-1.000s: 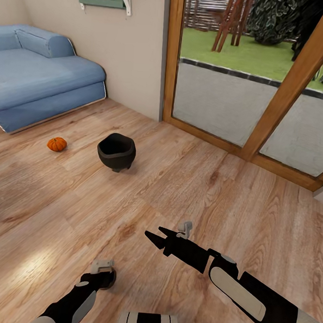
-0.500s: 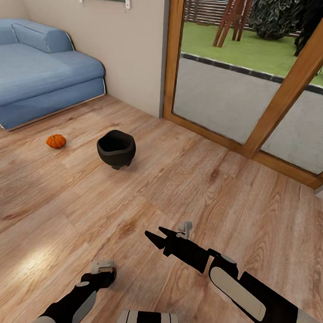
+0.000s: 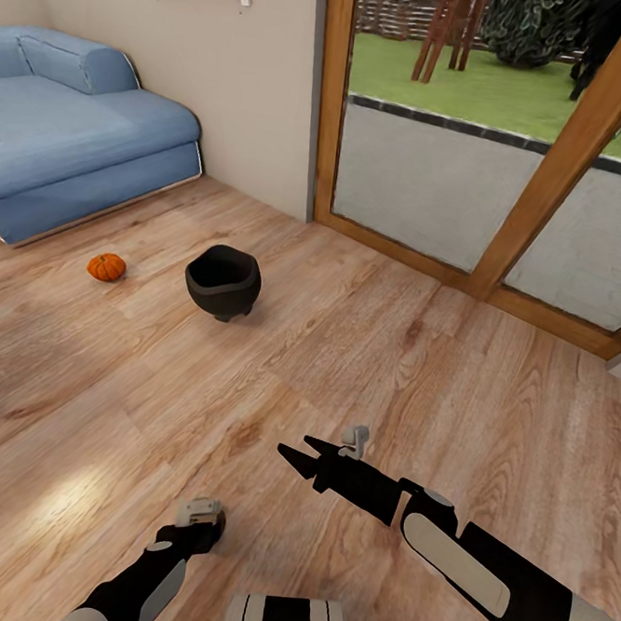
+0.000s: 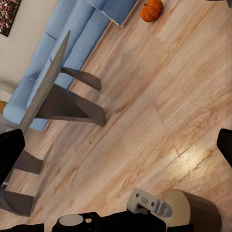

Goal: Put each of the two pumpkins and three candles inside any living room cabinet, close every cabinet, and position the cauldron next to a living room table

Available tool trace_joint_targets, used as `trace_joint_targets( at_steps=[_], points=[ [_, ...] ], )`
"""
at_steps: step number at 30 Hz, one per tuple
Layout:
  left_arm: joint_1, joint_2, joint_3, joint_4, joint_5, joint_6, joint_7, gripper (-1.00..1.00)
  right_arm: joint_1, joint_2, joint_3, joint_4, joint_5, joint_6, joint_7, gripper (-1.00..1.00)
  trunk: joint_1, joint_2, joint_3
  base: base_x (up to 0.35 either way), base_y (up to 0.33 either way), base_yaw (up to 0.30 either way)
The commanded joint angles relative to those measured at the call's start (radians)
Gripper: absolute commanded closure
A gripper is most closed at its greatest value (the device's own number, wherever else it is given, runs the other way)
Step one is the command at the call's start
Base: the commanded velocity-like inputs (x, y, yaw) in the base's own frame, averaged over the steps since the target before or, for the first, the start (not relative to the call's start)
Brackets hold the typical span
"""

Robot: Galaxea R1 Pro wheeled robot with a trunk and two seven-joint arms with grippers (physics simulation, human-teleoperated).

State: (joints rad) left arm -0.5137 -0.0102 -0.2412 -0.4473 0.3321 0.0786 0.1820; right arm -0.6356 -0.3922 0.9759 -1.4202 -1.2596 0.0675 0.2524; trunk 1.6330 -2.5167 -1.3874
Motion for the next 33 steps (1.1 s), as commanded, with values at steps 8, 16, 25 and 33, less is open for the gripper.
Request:
trace_joint_targets(
  at_steps=[8,16,25,33],
  points=[
    [0.0,0.001,-0.008,-0.002,0.009,0.004,0.009,-1.0,-0.001,-0.001,0.001,0.0,-0.011,0.003,0.002,-1.0,0.0,0.0,-0.001,0.0,0.0,0.0],
    [0.0,0.002,-0.005,-0.002,0.01,0.005,0.009,-1.0,-0.001,-0.001,0.001,0.0,-0.011,0.003,0.002,-1.0,0.0,0.0,-0.001,0.012,0.0,0.0],
    [0.0,0.002,-0.005,-0.002,0.011,0.005,0.009,-1.0,-0.001,-0.001,0.001,0.0,-0.011,0.003,0.002,-1.0,0.0,0.0,-0.001,0.043,0.0,0.0],
    [0.0,0.003,-0.002,-0.002,0.011,0.004,0.009,1.0,-0.001,-0.001,0.001,0.0,-0.011,0.003,0.002,-1.0,0.0,0.0,-0.001,0.0,0.0,0.0]
  ],
)
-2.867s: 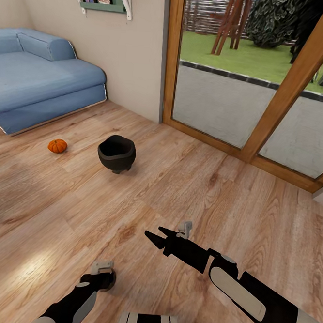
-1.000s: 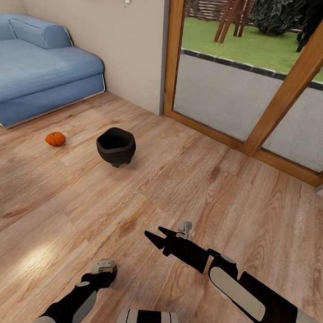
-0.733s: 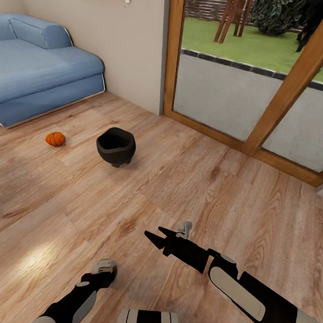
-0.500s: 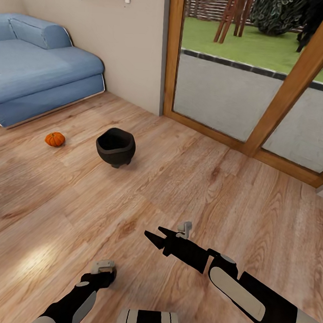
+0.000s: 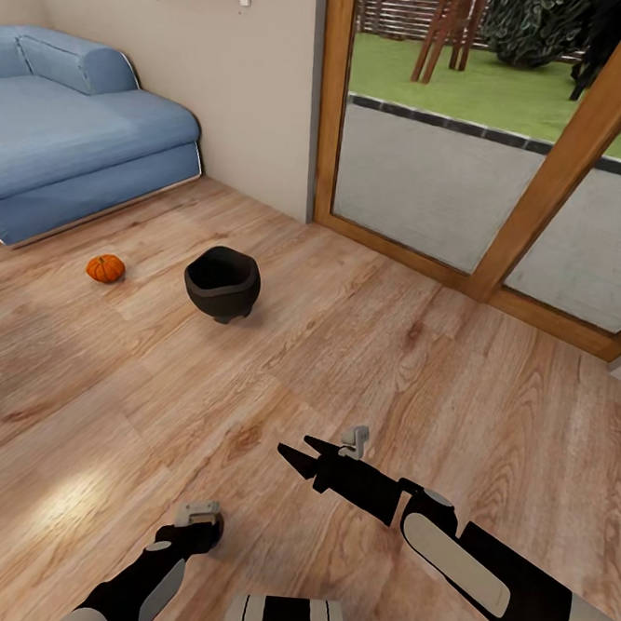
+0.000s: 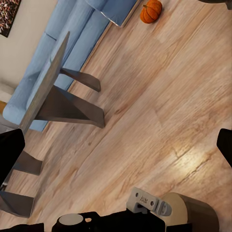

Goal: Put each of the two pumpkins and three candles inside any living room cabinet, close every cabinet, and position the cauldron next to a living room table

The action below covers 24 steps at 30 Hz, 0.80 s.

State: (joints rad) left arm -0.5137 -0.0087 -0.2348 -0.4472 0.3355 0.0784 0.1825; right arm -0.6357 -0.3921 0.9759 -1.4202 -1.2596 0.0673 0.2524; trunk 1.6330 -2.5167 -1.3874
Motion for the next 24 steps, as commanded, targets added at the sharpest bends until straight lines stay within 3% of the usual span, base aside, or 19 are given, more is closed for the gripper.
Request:
trace_joint_targets(
  at_steps=[1,24],
  points=[
    [0.0,0.001,-0.008,-0.002,0.008,0.005,0.009,1.0,-0.001,-0.001,0.001,0.0,-0.011,0.003,0.002,-1.0,0.0,0.0,-0.001,0.0,0.0,0.0],
    [0.0,0.001,-0.008,-0.002,0.011,0.005,0.009,1.0,-0.001,-0.001,0.001,0.006,-0.011,0.002,0.002,-1.0,0.0,0.0,-0.001,0.0,0.0,0.0]
  ],
)
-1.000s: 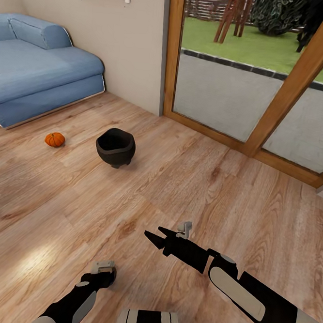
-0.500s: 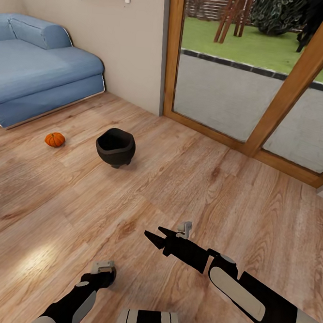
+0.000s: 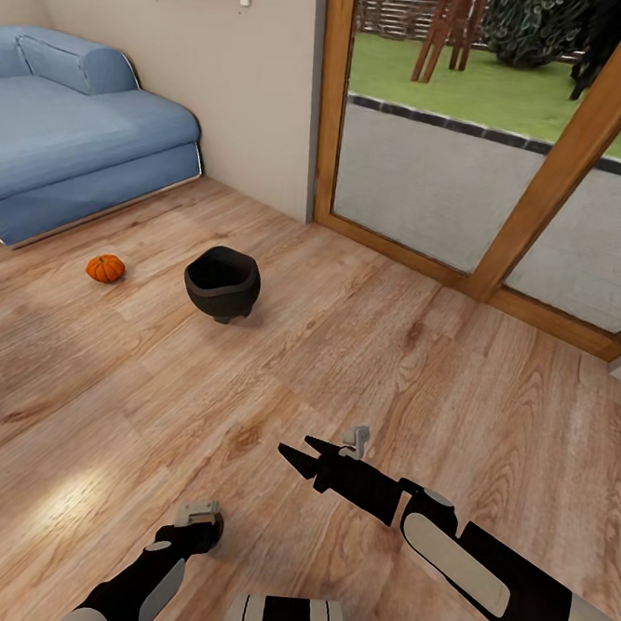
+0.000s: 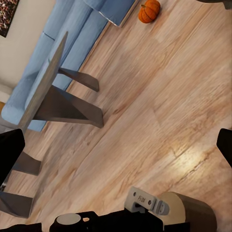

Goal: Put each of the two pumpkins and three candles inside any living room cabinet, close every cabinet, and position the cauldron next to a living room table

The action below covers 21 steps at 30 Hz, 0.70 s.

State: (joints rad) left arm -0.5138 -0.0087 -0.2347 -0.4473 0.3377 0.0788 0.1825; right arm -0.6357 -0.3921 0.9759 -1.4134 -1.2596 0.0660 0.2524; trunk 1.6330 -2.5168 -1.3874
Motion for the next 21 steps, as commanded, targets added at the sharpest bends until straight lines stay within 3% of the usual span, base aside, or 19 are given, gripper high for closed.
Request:
trace_joint_targets(
  at_steps=[1,6,14,17,21],
  points=[
    [0.0,0.001,-0.008,-0.002,0.009,0.004,0.009,1.0,-0.001,-0.001,0.001,0.0,-0.011,0.003,0.002,-1.0,0.0,0.0,-0.001,0.0,0.0,0.0],
    [0.0,0.001,-0.009,-0.002,0.009,0.005,0.009,1.0,-0.001,0.0,0.001,0.006,-0.011,0.003,0.002,-1.0,0.0,0.0,-0.001,0.0,0.0,0.0],
    [0.0,0.004,-0.007,-0.006,0.01,0.006,0.008,1.0,-0.001,0.002,0.001,0.019,-0.01,0.003,0.002,-1.0,-0.004,0.002,0.03,0.0,0.0,0.0],
    [0.0,0.018,-0.002,-0.034,0.014,0.009,0.005,1.0,-0.001,0.002,0.001,0.035,-0.01,0.002,0.003,-1.0,-0.005,0.002,0.042,0.0,0.0,0.0],
    [0.001,0.048,0.003,-0.132,0.027,0.047,0.003,1.0,-0.001,0.0,0.001,0.049,-0.011,0.002,0.007,-1.0,-0.007,0.003,0.057,0.0,0.0,0.0]
  ],
)
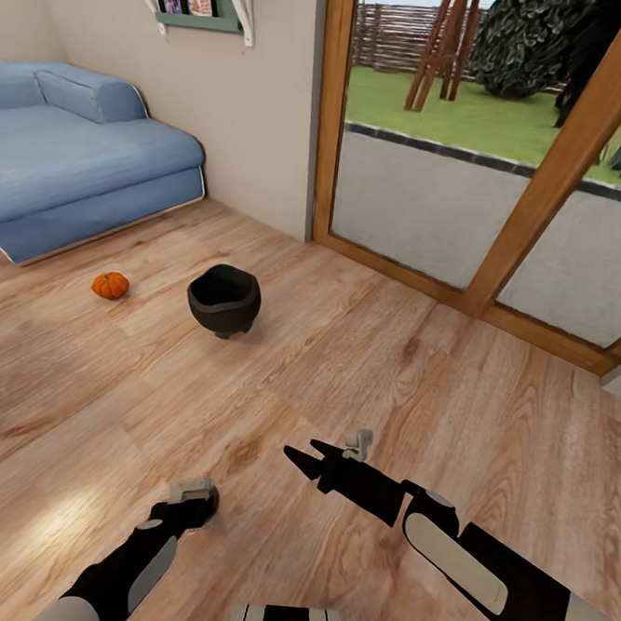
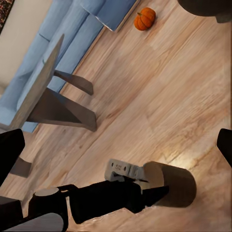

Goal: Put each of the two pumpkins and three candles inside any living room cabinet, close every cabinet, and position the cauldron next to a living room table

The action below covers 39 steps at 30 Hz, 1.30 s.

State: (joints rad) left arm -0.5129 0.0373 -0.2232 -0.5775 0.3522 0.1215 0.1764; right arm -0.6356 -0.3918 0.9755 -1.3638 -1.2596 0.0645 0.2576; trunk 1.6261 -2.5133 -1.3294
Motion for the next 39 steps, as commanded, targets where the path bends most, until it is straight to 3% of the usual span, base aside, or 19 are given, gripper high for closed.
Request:
trace_joint_targets(
  at_steps=[1,5,7,11,14,17,19,20,21,29,39],
  points=[
    [0.0,0.008,-0.008,-0.017,0.021,0.031,0.009,1.0,-0.001,-0.002,0.001,0.001,-0.01,0.003,0.003,-1.0,-0.001,0.0,0.003,0.0,0.0,0.0],
    [0.005,0.072,0.022,-0.128,0.105,0.186,0.007,1.0,-0.001,-0.005,0.0,0.005,-0.01,0.003,0.009,-1.0,-0.002,0.001,0.019,0.0,0.0,0.0],
    [0.01,0.131,0.033,-0.248,0.181,0.258,0.001,1.0,0.0,-0.005,0.0,0.02,-0.011,-0.005,0.01,-1.0,-0.003,0.001,0.026,0.0,0.0,0.0],
    [0.101,0.285,0.059,-0.57,0.419,0.469,0.001,1.0,0.0,-0.005,0.0,0.037,-0.012,-0.028,0.007,-1.0,-0.005,0.002,0.042,0.0,0.0,0.0],
    [0.191,0.333,0.116,-0.751,0.504,0.507,0.005,1.0,-0.001,-0.004,0.001,0.04,-0.012,-0.03,0.001,-1.0,-0.006,0.003,0.053,0.0,0.0,0.0],
    [0.24,0.338,0.184,-0.854,0.529,0.602,0.007,1.0,-0.001,-0.002,0.0,0.058,-0.012,-0.031,-0.002,-1.0,-0.008,0.004,0.065,0.0,0.0,0.0],
    [0.248,0.336,0.225,-0.877,0.533,0.662,0.007,1.0,-0.001,0.0,0.0,0.063,-0.012,-0.032,-0.003,-1.0,-0.009,0.004,0.073,0.0,0.0,0.0],
    [0.253,0.332,0.287,-0.89,0.537,0.705,0.006,1.0,-0.001,0.001,0.0,0.066,-0.012,-0.031,-0.004,-1.0,-0.009,0.004,0.077,0.0,0.0,0.0],
    [0.253,0.331,0.299,-0.892,0.541,0.714,0.007,1.0,-0.001,0.001,0.0,0.068,-0.012,-0.032,-0.006,-1.0,-0.01,0.005,0.08,0.0,0.0,0.0],
    [0.254,0.329,0.311,-0.896,0.544,0.738,0.01,1.0,-0.001,0.002,0.0,0.084,-0.012,-0.052,-0.074,-1.0,-0.013,0.007,0.111,0.0,0.0,0.0],
    [0.254,0.322,0.313,-0.891,0.543,0.739,0.014,1.0,0.0,0.002,-0.008,0.119,-0.013,-0.054,-0.082,-1.0,-0.018,0.009,0.154,-0.012,0.0,0.091]
  ],
)
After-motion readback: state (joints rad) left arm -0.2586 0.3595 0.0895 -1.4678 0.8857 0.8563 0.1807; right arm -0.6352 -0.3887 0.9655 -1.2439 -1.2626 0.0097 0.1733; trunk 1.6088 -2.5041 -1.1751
